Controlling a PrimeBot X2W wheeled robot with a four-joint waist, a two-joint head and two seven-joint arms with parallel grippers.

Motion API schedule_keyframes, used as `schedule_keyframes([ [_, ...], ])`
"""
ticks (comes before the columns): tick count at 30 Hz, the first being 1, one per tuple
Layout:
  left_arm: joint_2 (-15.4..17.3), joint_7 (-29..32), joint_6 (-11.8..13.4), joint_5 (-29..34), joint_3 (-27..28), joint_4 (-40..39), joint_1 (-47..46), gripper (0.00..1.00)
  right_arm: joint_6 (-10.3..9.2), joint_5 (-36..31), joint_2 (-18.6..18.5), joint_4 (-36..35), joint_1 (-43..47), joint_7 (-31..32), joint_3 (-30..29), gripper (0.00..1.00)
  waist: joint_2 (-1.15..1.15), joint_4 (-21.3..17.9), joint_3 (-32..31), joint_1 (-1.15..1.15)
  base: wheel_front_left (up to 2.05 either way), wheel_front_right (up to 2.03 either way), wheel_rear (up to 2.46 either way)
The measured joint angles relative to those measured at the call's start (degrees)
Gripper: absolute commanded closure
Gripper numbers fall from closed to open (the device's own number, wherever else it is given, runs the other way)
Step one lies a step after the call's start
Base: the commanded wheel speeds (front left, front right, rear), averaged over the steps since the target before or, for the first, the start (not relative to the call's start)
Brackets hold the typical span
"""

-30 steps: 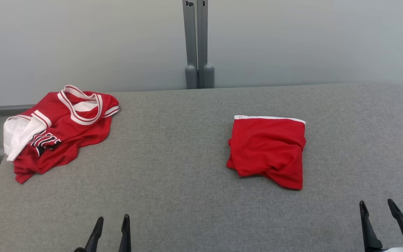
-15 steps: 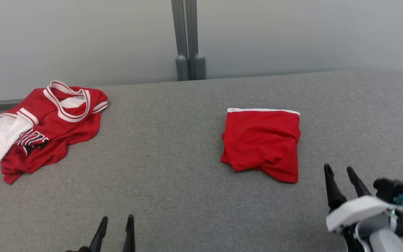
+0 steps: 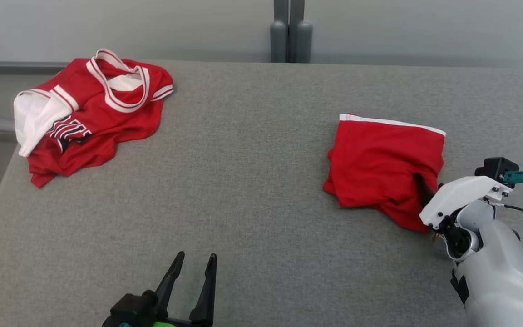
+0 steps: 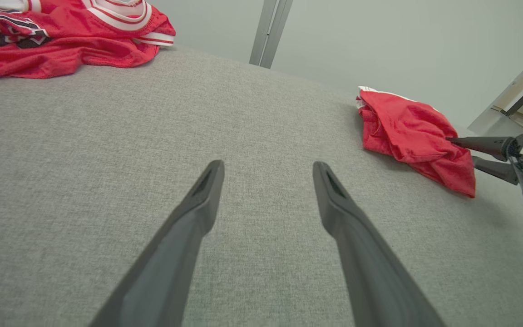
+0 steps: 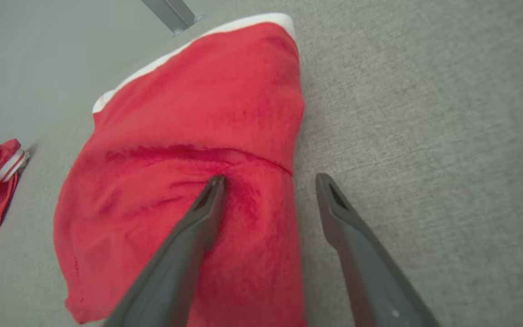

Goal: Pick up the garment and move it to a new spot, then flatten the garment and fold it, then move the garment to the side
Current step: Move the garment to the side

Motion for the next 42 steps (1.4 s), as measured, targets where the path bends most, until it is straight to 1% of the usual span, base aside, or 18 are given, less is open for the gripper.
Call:
schedule_keyframes([
  [3,0.0,0.0,0.0,-0.4,0.4,0.0,-0.1,0.00,0.00,-1.5,0.5,4.9,-2.9,-0.2,-2.0,0.00,0.00,1.3,1.8,0.00,0.00,0.00,0.00],
  [4,0.0,0.0,0.0,-0.4,0.8,-0.2,-0.1,0.00,0.00,-1.2,0.5,5.8,-4.0,-0.1,-2.0,0.74,0.00,1.6,2.4,0.00,0.00,0.00,0.00],
  [5,0.0,0.0,0.0,-0.5,1.3,-0.4,-0.1,0.00,0.00,-0.4,0.6,6.2,-5.2,-0.1,-1.9,1.00,0.00,1.8,3.0,0.00,0.00,0.00,0.00],
  [8,0.0,0.0,0.0,-0.8,2.8,-1.5,-0.4,0.00,-0.01,1.7,0.8,6.1,-7.2,0.7,0.7,1.00,0.00,1.5,4.5,0.00,0.00,0.00,0.00],
  [11,0.0,0.0,0.0,-1.1,4.4,-3.5,-2.4,0.00,0.00,1.8,0.4,3.7,-9.1,2.8,4.2,1.00,0.00,0.2,5.9,0.00,0.00,0.00,0.00],
  [13,0.0,0.0,0.0,-1.2,4.5,-4.1,-3.6,0.00,0.08,1.5,-2.4,2.1,-10.0,4.6,5.7,1.00,0.00,-1.0,6.8,0.00,0.00,0.00,0.00],
  [16,0.0,0.0,0.0,-0.7,3.5,-4.2,-5.9,0.00,0.05,-1.0,-10.8,0.5,-10.7,6.6,5.1,1.00,0.00,-3.0,9.0,0.00,0.00,0.00,0.00],
  [17,-0.1,0.0,0.0,-0.4,3.4,-4.4,-8.2,0.00,0.02,-3.7,-16.1,0.0,-11.9,7.7,2.6,1.00,0.00,-4.4,11.1,0.00,0.00,0.00,0.00],
  [18,-0.1,0.0,0.0,-0.2,3.3,-4.5,-9.2,0.00,0.00,-5.2,-18.3,-0.1,-12.8,8.7,1.5,1.00,0.00,-5.1,12.3,0.00,0.00,0.00,0.00],
  [22,0.5,0.0,0.0,0.4,3.2,-4.4,-10.9,0.00,0.02,-12.3,-24.6,0.5,-16.4,11.4,-4.5,1.00,0.00,-6.9,16.9,0.00,0.00,0.00,0.00],
  [25,1.0,0.0,0.0,0.5,3.4,-4.5,-11.3,0.00,0.01,-20.3,-29.0,0.7,-18.5,13.6,-10.4,1.00,0.00,-7.9,20.5,0.00,0.00,0.00,0.00],
  [30,1.8,-0.2,0.0,0.5,4.2,-5.5,-10.8,0.00,0.01,-32.0,-33.2,-0.6,-18.9,16.7,-16.2,1.00,0.00,-8.0,24.5,0.00,0.00,0.00,0.00],
  [32,1.9,-0.2,-0.1,0.5,4.5,-5.9,-10.6,0.00,0.01,-33.7,-33.3,-0.8,-19.2,17.3,-17.6,1.00,0.00,-7.6,25.1,0.01,0.00,0.00,0.00],
  [34,2.2,-0.2,-0.1,0.5,5.4,-6.2,-10.1,0.00,0.01,-37.5,-32.2,-2.2,-20.0,16.4,-17.9,1.00,0.00,-6.6,25.5,0.00,0.00,0.00,0.00],
  [35,2.2,-0.2,-0.1,0.5,5.5,-6.3,-10.0,0.00,0.02,-38.6,-31.9,-2.7,-20.4,15.9,-17.9,0.84,0.00,-6.5,25.7,0.01,0.00,0.00,0.00],
  [36,2.2,-0.2,-0.1,0.5,5.6,-6.4,-10.0,0.00,0.02,-39.6,-31.5,-3.2,-20.6,15.3,-18.0,0.01,0.00,-6.4,25.8,0.00,0.00,0.00,0.00],
  [39,2.2,-0.2,-0.1,0.5,6.1,-6.4,-9.7,0.00,0.02,-43.2,-30.2,-3.5,-20.7,15.4,-19.1,0.00,0.00,-6.7,25.7,0.00,0.00,0.00,0.00],
  [42,2.1,-0.2,-0.1,0.6,6.7,-6.2,-9.1,0.00,0.02,-44.7,-28.8,-3.7,-21.2,16.1,-20.6,0.00,0.00,-7.3,25.3,0.00,0.00,0.00,0.00],
])
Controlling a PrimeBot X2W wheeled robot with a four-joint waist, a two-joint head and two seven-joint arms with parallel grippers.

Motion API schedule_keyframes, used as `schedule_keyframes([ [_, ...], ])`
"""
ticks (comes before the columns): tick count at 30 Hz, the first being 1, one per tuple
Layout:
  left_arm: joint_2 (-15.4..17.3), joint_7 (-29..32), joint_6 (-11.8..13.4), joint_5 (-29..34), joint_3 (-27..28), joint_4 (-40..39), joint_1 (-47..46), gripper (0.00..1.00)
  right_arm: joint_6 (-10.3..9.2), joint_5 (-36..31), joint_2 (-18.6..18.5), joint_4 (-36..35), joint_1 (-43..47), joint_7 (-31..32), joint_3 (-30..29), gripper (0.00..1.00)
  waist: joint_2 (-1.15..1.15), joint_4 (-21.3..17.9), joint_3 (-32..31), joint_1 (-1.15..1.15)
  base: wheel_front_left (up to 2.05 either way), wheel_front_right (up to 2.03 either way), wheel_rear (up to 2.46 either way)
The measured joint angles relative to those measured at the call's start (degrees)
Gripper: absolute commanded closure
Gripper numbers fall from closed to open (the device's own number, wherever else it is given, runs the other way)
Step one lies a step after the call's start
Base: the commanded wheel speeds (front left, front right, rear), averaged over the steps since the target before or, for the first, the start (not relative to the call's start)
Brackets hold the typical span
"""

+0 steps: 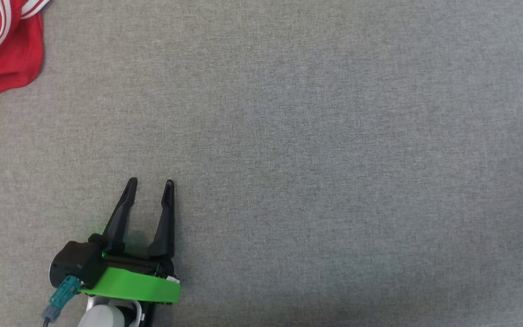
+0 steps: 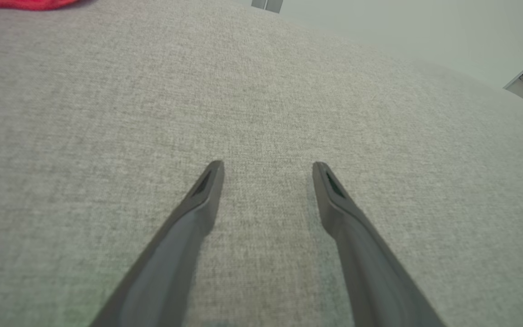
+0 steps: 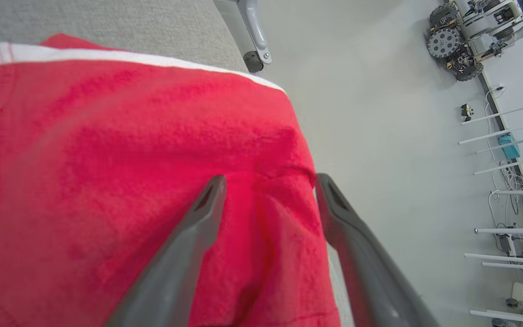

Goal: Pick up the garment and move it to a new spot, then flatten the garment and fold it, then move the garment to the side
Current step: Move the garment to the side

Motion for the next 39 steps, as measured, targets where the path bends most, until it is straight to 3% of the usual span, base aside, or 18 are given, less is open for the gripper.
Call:
schedule_keyframes([
  [10,0.0,0.0,0.0,-0.1,1.9,1.2,2.3,0.00,0.00,-1.2,1.1,-0.5,3.2,-0.9,-1.1,0.00,0.00,-2.4,-3.6,0.00,0.00,0.00,0.00],
  [17,-1.0,0.1,0.0,-0.8,2.7,1.4,5.1,0.00,0.00,7.8,5.7,-5.9,7.3,-17.1,5.2,0.00,0.00,-3.6,-8.5,0.00,0.00,0.00,0.00],
  [22,-1.8,0.1,0.0,-1.1,4.3,1.9,9.6,0.00,0.01,15.1,11.1,-13.6,19.2,-31.4,11.5,0.00,0.00,-3.7,-14.4,0.00,0.00,0.00,0.00],
  [26,-2.0,0.1,0.0,-1.0,5.8,2.4,13.2,0.00,0.00,18.6,16.3,-20.1,31.7,-38.6,15.1,0.00,0.00,-3.4,-20.0,-0.01,0.00,0.00,0.00],
  [32,-2.0,0.1,0.0,-0.9,7.8,2.9,15.6,0.00,-0.01,21.3,24.4,-31.0,47.9,-41.1,19.2,0.00,0.00,-2.4,-27.7,-0.01,0.00,0.00,0.00],
  [39,-2.1,0.1,0.0,-0.4,9.3,5.9,15.4,0.00,0.02,21.3,28.5,-39.3,60.1,-41.2,23.8,0.00,0.00,-0.2,-33.5,-0.01,0.00,0.00,0.00],
])
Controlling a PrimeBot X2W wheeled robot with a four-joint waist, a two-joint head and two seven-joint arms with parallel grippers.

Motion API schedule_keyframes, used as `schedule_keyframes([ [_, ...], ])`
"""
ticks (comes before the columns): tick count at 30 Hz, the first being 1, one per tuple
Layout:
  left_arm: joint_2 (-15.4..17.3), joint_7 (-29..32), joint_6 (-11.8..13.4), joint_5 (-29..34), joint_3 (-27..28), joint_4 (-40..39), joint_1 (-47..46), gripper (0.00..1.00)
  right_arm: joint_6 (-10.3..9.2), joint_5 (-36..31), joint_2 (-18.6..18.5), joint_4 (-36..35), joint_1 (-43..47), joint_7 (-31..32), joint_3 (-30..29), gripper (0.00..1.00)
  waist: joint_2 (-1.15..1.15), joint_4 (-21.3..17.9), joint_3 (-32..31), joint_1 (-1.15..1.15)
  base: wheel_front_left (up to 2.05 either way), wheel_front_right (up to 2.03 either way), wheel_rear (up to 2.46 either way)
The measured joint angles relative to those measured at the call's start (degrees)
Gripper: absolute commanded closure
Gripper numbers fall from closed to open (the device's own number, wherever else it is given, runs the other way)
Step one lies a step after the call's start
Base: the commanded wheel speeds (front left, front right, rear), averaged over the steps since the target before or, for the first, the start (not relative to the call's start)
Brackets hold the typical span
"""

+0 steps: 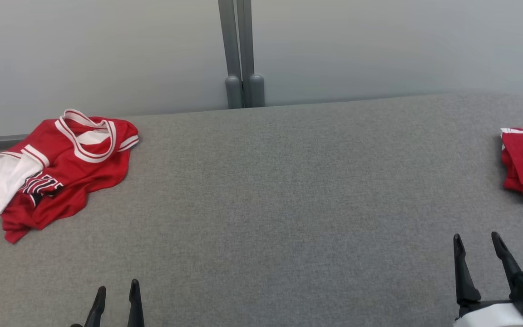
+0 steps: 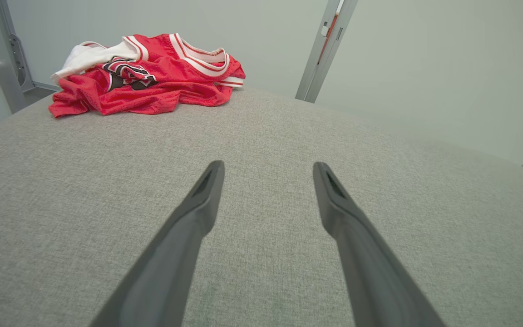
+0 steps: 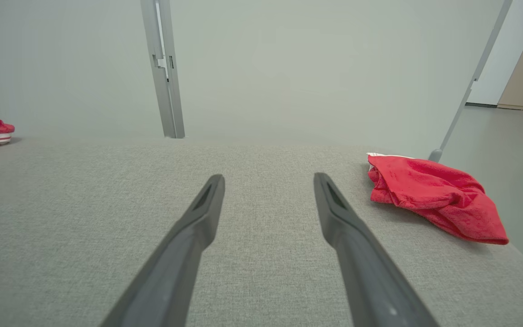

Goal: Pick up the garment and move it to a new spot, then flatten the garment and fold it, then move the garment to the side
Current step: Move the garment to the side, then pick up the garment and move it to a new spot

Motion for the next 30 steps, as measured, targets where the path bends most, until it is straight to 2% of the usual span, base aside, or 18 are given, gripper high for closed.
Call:
schedule_keyframes([
  [6,0.0,0.0,0.0,0.0,-2.0,1.8,-0.4,0.00,-0.01,0.8,1.1,0.8,2.6,0.0,2.0,0.00,0.00,2.2,-1.8,0.00,0.00,0.00,0.00],
  [19,0.0,0.0,0.0,0.0,-3.7,1.3,-1.4,0.00,-0.01,0.8,1.4,1.3,2.7,0.0,2.5,0.00,0.00,4.1,-2.1,0.00,0.00,0.00,0.00],
  [25,0.0,0.0,0.0,0.4,-3.5,0.9,-1.4,0.00,-0.01,2.7,1.5,1.2,3.1,0.0,6.4,0.00,0.00,8.0,-2.3,0.00,0.00,0.00,0.00],
  [30,0.1,0.0,0.0,0.8,-3.0,1.5,-1.2,0.00,-0.01,4.0,1.5,2.5,2.7,0.0,11.3,0.00,0.00,13.1,-2.4,0.00,0.00,0.00,0.00],
])
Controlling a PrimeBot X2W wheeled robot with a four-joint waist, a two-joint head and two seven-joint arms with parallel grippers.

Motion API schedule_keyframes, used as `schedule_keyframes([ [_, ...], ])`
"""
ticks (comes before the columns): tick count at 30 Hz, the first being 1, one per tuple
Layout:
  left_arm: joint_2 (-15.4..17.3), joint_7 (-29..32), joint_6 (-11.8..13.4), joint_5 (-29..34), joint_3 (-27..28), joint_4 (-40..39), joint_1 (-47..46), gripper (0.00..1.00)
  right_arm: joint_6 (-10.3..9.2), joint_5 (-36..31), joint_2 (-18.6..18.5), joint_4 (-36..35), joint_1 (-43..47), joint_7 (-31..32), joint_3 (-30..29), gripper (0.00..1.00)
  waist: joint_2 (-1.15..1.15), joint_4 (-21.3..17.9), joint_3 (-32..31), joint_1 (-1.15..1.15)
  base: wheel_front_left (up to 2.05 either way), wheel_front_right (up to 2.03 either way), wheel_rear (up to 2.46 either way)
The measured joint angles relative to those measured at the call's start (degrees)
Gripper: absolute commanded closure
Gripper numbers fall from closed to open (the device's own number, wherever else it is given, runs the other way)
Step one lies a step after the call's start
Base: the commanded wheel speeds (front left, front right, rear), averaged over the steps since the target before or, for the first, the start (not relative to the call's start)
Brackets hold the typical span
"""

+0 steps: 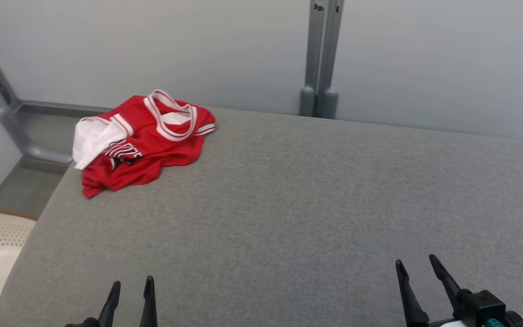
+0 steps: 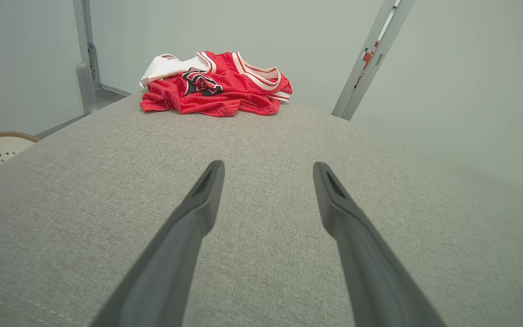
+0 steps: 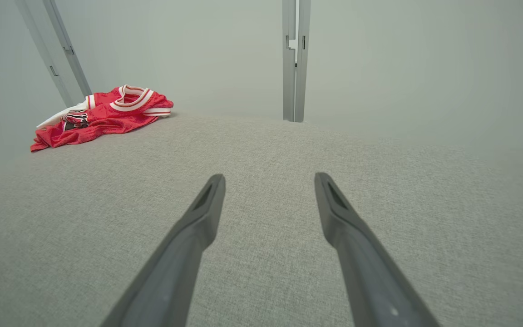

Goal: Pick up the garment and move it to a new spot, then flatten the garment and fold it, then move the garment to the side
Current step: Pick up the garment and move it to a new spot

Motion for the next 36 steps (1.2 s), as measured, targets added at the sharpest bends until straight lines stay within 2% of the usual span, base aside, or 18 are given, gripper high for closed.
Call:
schedule_keyframes([
  [6,0.3,0.0,0.0,0.1,0.5,0.0,0.1,0.00,0.00,0.7,0.0,1.0,-1.2,0.0,1.7,0.00,0.00,5.8,-0.3,0.00,0.00,0.00,0.00],
  [10,0.5,0.0,0.0,0.1,0.1,0.0,0.0,0.00,0.00,0.7,0.0,1.2,-1.2,0.0,2.0,0.00,0.00,8.2,-0.7,0.00,0.00,0.00,0.00],
  [14,1.0,0.0,0.0,-0.5,-0.9,-0.4,-1.2,0.00,0.00,0.7,0.0,1.1,-1.2,0.0,1.8,0.00,0.00,8.6,-0.5,0.00,0.00,0.00,0.00],
  [19,2.6,0.0,0.0,-2.5,-3.2,0.6,-7.2,0.00,0.00,-0.4,0.0,-0.2,-2.6,0.0,1.7,0.00,0.00,8.3,1.5,0.00,0.00,0.00,0.00],
  [22,3.1,0.0,0.0,-4.2,-4.1,2.1,-14.7,0.00,0.00,-1.9,-1.0,-2.0,-6.3,0.0,2.2,0.00,0.00,7.9,3.8,0.00,0.00,0.00,0.00],
  [26,3.5,0.1,0.0,-8.2,-6.0,9.9,-27.7,0.00,0.00,-2.9,-3.4,-4.5,-13.3,0.0,4.2,0.00,0.00,7.5,8.3,0.00,0.00,0.00,0.00],
  [31,6.7,3.2,0.0,-14.2,-10.0,20.8,-45.5,0.00,0.00,-3.3,-4.5,-8.0,-21.0,0.0,6.2,0.00,0.00,6.6,15.9,0.00,0.00,0.00,0.00],
  [36,10.4,5.0,0.0,-19.1,-12.6,29.9,-57.0,0.00,0.00,-3.5,-5.9,-10.3,-26.2,0.0,10.9,0.00,0.00,4.4,24.2,0.01,0.00,0.00,0.00],
])
